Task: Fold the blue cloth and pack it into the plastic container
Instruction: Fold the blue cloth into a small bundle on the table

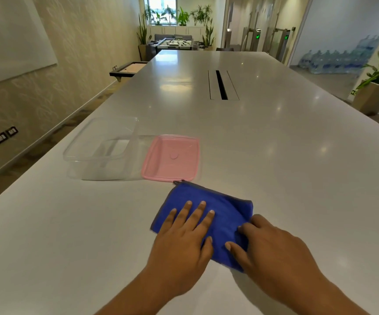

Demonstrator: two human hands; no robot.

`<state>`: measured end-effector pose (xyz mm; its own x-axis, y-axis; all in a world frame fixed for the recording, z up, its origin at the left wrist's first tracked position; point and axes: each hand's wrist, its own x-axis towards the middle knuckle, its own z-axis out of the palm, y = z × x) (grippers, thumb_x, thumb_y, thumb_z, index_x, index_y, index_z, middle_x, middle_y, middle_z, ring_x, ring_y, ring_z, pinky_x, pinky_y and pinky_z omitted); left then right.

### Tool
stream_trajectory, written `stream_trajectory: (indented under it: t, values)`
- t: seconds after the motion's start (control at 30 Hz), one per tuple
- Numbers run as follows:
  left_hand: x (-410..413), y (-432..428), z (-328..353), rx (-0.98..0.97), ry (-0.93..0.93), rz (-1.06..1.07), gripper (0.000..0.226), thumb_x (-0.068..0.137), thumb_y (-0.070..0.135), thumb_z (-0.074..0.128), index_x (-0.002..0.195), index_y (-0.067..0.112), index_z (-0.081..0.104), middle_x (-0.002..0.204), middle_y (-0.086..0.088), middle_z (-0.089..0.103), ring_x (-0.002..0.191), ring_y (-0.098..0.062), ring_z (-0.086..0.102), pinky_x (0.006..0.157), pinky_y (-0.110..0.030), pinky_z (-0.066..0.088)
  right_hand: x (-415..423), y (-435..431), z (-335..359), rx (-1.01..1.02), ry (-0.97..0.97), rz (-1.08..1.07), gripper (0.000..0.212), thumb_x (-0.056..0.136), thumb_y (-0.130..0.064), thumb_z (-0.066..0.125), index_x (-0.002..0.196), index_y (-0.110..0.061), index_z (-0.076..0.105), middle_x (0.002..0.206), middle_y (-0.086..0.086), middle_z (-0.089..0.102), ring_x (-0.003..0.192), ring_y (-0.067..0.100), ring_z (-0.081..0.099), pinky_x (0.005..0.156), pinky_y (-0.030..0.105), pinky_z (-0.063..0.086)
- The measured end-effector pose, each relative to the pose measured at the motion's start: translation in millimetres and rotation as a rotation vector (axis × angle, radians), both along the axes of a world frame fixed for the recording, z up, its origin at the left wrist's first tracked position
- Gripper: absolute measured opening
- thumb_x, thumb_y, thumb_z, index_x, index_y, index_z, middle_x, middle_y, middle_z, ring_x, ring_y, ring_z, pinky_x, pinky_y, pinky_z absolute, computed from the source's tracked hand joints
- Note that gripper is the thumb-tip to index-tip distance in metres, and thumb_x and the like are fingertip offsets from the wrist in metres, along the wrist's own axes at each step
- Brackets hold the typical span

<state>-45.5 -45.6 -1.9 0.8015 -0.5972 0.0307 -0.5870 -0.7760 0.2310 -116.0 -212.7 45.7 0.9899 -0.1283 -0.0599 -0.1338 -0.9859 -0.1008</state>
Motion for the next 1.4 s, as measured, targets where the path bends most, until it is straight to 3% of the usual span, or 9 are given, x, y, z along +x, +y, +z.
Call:
stream_trajectory:
  t: [0.17,0.33,0.43,0.57,0.7,0.87,1.03,1.17,1.4]
  values:
    - [-18.1,-6.2,16.2,-0.014,0.075,0.009,0.071,0.085,0.066,0.001,0.150,0.038,0.001,0.159,0.016,-0.008,0.147,-0.011,-0.009,0.116,-0.034,-0.003,10.4,-18.3,-9.3,0.055,-0.087,-0.106,0.045,0.086,-0.072,0.036,0.102,-0.033,0.053,0.092,-0.013,0.055,0.072,0.007,0.058,0.067,0.025,0.054]
    - [-14.1,10.3,25.7,-0.404,0.123,0.061,0.040,0.097,0.046,0.038,0.134,0.036,0.049,0.144,0.025,0.042,0.128,0.006,0.040,0.107,-0.018,0.034,17.5,-33.7,-6.9,0.107,-0.105,-0.245,0.057,0.084,-0.068,0.048,0.120,-0.025,0.047,0.089,-0.008,0.063,0.076,0.016,0.063,0.064,0.029,0.053]
    - [-0.3,28.7,13.5,-0.439,-0.023,0.145,0.036,0.093,0.032,0.041,0.122,0.033,0.062,0.133,0.020,0.055,0.119,0.000,0.053,0.100,-0.014,0.035,18.9,-37.3,-4.1,0.119,-0.060,-0.300,0.064,0.082,-0.070,0.049,0.126,-0.024,0.046,0.086,-0.008,0.067,0.075,0.016,0.064,0.064,0.031,0.054]
    - [2.5,49.2,-7.0,-0.326,-0.011,0.207,0.047,0.092,0.051,0.032,0.131,0.034,0.054,0.143,0.019,0.045,0.130,-0.003,0.044,0.106,-0.017,0.026,23.6,-35.0,-4.9,0.328,0.045,-0.355,0.076,0.077,-0.070,0.057,0.136,-0.024,0.041,0.100,-0.005,0.067,0.087,0.019,0.065,0.073,0.033,0.054]
    - [-3.1,47.0,-10.1,-0.271,0.007,0.217,0.064,0.087,0.062,0.015,0.138,0.036,0.044,0.148,0.019,0.037,0.134,-0.001,0.036,0.109,-0.019,0.021,28.1,-34.7,-0.2,0.681,0.031,-0.444,0.068,0.080,-0.045,0.073,0.138,-0.024,0.043,0.104,-0.001,0.066,0.090,0.019,0.065,0.076,0.034,0.054]
    - [-12.6,32.8,9.7,-0.214,-0.064,0.116,0.052,0.092,0.051,0.032,0.132,0.027,0.055,0.144,0.011,0.047,0.134,-0.009,0.042,0.110,-0.028,0.027,26.8,-32.8,5.0,1.012,-0.078,-0.491,0.067,0.080,-0.020,0.078,0.138,-0.025,0.043,0.100,0.000,0.065,0.088,0.018,0.066,0.069,0.033,0.054]
    - [-28.5,-11.0,6.0,-0.117,0.043,-0.049,0.063,0.093,0.060,0.025,0.146,0.026,0.034,0.155,0.009,0.029,0.144,-0.011,0.024,0.117,-0.037,0.013,26.9,-30.4,5.7,1.255,-0.146,-0.546,0.063,0.074,-0.019,0.082,0.129,-0.019,0.052,0.097,0.002,0.074,0.089,0.021,0.071,0.070,0.034,0.056]
    - [-31.4,-25.1,-6.3,-0.015,0.006,-0.074,0.062,0.092,0.062,0.030,0.135,0.024,0.053,0.141,0.003,0.053,0.131,-0.016,0.048,0.101,-0.041,0.044,24.5,-32.8,8.4,1.212,-0.154,-0.532,0.037,0.077,-0.022,0.079,0.111,-0.019,0.065,0.076,0.001,0.078,0.077,0.020,0.075,0.069,0.035,0.059]
    - [-23.1,27.1,5.8,-0.239,-0.061,0.002,0.040,0.093,0.030,0.043,0.132,0.032,0.054,0.142,0.013,0.048,0.131,-0.009,0.046,0.107,-0.033,0.037,19.7,-32.3,19.2,1.204,-0.224,-0.469,0.028,0.083,-0.018,0.075,0.109,-0.025,0.068,0.083,0.014,0.074,0.078,0.022,0.073,0.069,0.033,0.055]
